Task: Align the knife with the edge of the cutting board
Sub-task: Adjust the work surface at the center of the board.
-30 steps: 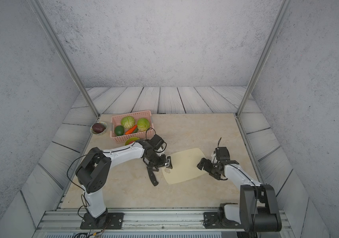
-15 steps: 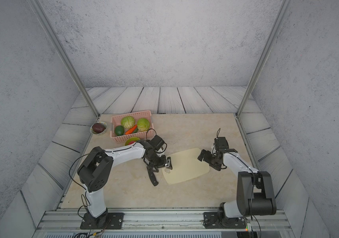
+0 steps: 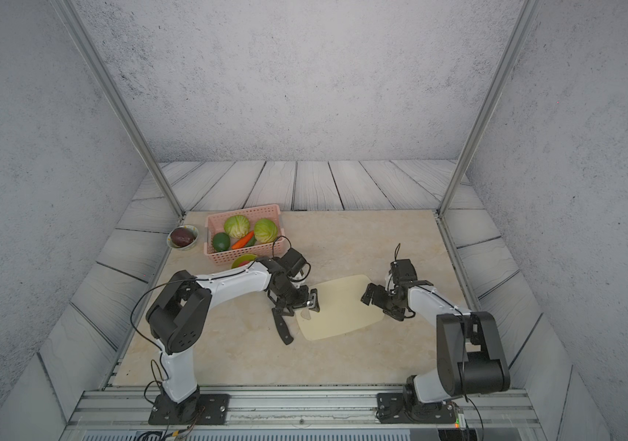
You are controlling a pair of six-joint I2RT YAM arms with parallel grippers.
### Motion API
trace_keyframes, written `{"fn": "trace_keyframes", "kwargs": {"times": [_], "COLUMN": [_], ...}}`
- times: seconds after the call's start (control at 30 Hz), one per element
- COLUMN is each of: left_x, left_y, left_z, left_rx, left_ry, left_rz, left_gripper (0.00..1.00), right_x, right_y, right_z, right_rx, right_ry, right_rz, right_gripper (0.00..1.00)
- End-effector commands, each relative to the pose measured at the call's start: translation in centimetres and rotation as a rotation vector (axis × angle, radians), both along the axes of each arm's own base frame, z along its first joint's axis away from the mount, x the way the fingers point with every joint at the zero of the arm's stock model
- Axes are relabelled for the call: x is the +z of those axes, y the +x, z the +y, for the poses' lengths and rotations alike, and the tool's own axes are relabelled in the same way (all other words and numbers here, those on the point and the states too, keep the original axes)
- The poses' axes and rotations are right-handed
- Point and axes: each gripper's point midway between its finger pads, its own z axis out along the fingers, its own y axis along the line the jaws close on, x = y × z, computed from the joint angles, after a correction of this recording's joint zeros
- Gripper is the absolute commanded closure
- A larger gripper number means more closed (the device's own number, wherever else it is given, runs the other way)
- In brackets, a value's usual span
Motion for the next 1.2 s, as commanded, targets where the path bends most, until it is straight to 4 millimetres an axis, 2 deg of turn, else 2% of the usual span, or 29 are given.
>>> {"fn": "trace_keyframes", "kwargs": {"times": [0.0, 0.43, 0.57, 0.73, 0.9, 1.03, 1.17], "left_x": [-0.4, -0.6, 0.4, 2.7, 4.9, 5.5, 5.1], "left_y": [0.2, 1.1, 1.8, 2.5, 3.2, 2.7, 1.8], "left_z": [0.3, 1.5, 2.6, 3.9, 6.5, 9.4, 11.7], "left_rx": [-0.014, -0.005, -0.017, -0.017, 0.033, 0.089, 0.115], "left_ry": [0.036, 0.080, 0.133, 0.171, 0.255, 0.354, 0.457], "left_rz": [-0.003, -0.013, -0.061, -0.152, -0.261, -0.301, -0.283], "left_gripper": [0.02, 0.02, 0.02, 0.02, 0.02, 0.02, 0.02], "right_x": [-1.0, -1.8, -2.2, -2.4, -2.0, -1.4, -1.1], "right_y": [-2.0, -5.4, -6.2, -6.6, -6.8, -7.1, -7.5], "right_z": [0.6, 2.5, 3.1, 3.2, 3.5, 3.9, 4.3], "right_rx": [0.002, 0.053, 0.070, 0.075, 0.087, 0.097, 0.118], "right_ry": [0.008, -0.042, -0.061, -0.056, -0.039, -0.011, 0.001], "right_rz": [0.048, 0.054, 0.049, 0.049, 0.039, 0.018, 0.014], "right_gripper": [0.01, 0.01, 0.01, 0.01, 0.01, 0.01, 0.01]}}
